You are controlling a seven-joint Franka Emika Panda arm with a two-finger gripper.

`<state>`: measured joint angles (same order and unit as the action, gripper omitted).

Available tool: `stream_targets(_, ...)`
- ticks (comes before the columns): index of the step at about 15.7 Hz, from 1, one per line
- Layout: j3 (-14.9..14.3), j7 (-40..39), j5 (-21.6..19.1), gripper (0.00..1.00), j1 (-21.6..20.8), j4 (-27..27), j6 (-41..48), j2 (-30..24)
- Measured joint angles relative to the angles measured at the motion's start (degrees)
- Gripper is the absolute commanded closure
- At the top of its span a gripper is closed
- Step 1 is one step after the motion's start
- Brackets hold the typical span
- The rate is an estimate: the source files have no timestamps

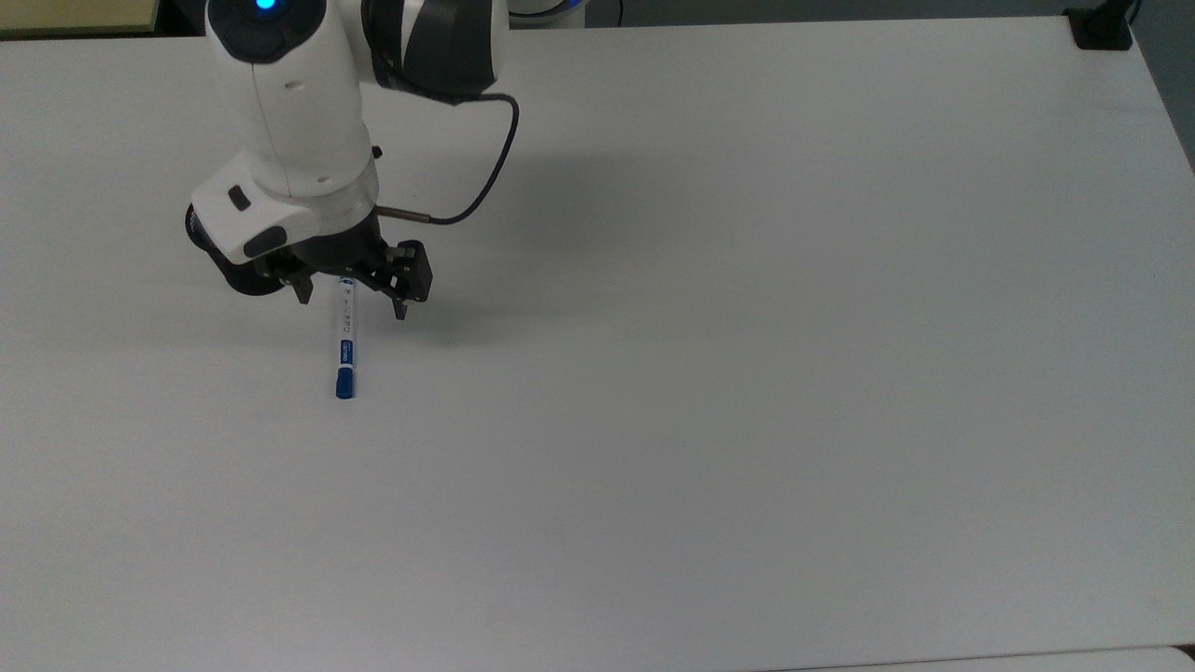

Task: Insert the marker

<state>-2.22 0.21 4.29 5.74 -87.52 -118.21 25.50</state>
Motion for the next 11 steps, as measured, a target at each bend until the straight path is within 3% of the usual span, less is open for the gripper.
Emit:
stream_targets(5, -0.4, -0.9, 2.8, 0.12, 0.8, 0.0, -6.5, 5.9)
stream_targets(9, -0.5, -1.0, 3.0, 0.23, 0.8, 0.4, -9.6, 9.4)
stream_targets(11, -0.4, -1.1, 3.0, 0.39, 0.7, 1.5, -10.8, 11.4)
